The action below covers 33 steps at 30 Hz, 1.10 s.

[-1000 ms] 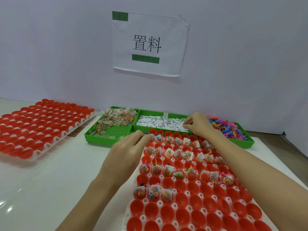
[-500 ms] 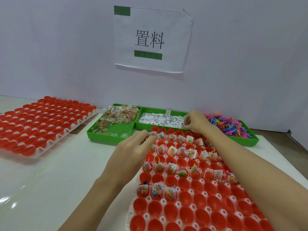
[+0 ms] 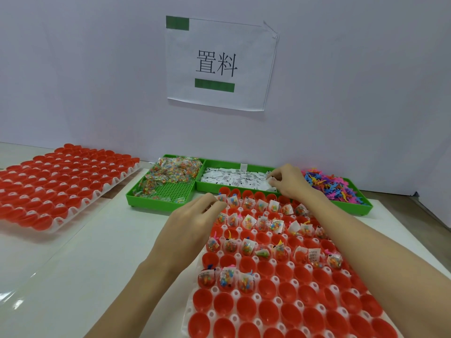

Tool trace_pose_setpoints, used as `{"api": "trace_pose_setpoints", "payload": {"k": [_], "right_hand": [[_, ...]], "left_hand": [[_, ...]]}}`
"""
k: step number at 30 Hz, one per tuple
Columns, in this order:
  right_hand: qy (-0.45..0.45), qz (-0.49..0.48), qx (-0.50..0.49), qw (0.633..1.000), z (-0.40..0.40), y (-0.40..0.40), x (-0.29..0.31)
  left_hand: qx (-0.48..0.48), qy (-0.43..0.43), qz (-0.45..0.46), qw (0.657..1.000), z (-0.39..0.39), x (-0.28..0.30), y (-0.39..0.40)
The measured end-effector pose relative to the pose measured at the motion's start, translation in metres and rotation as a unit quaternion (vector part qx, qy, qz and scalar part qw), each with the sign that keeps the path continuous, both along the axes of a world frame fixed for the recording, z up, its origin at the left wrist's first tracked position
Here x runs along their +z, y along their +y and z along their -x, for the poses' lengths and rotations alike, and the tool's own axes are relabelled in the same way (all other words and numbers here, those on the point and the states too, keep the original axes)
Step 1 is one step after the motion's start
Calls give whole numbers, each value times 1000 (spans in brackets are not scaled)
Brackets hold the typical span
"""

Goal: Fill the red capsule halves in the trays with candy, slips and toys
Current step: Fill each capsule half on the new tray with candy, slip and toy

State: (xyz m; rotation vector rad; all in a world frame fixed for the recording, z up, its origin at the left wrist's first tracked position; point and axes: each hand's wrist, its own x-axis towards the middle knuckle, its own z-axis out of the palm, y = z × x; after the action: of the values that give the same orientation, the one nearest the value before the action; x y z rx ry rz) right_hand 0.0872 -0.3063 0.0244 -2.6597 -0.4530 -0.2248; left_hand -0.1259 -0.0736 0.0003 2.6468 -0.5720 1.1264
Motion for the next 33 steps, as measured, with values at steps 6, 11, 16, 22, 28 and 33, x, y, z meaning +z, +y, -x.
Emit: {"api": "trace_pose_setpoints", "payload": {"k": [6,11,16,22,28,33], "right_hand": [[-13,-32,-14,999,2,-4,-4],[-18,-62,-10,998,6,-8,-2],[-29,-100,-3,995,21,-15,10],[-16,-245,-7,969,63,-36,29],[-18,-295,19,955,145,-70,26],[49,-352,60,933,196,-69,12]], "left_hand": [[-3,-6,-4,1000,-2,-1,0],[-18,-16,17,1000,-4,-2,0],[-19,-21,61,998,-2,0,-5],[-34,-22,91,995,2,7,-1],[-71,-41,68,994,5,13,-3],[-124,-37,180,975,12,21,-21]]}}
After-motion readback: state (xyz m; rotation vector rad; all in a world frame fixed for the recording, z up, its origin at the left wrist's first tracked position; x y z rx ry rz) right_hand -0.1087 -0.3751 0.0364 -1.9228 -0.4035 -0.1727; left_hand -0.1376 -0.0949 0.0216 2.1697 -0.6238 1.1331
